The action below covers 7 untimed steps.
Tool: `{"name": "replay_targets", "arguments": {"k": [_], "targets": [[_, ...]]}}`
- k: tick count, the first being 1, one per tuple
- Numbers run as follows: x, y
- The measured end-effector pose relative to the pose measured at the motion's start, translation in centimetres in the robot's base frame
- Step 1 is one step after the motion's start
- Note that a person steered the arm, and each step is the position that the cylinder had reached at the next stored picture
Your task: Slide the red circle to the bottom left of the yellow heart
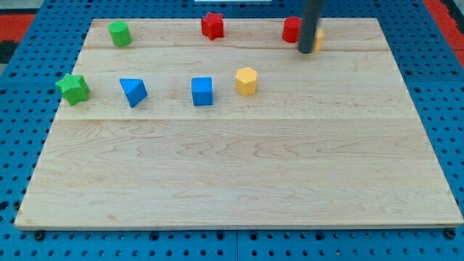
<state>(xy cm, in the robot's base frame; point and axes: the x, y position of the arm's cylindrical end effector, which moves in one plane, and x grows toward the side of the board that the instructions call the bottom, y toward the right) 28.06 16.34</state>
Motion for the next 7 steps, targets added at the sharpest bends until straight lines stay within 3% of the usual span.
{"name": "replay_targets", "arguments": {"k": [1,3,5,6,7], "targets": [[-2.6,1.0],[-3.1,-1.7],[1.4,-11.6],[-5.1,-12.6],[-8.7,-10.1]]}}
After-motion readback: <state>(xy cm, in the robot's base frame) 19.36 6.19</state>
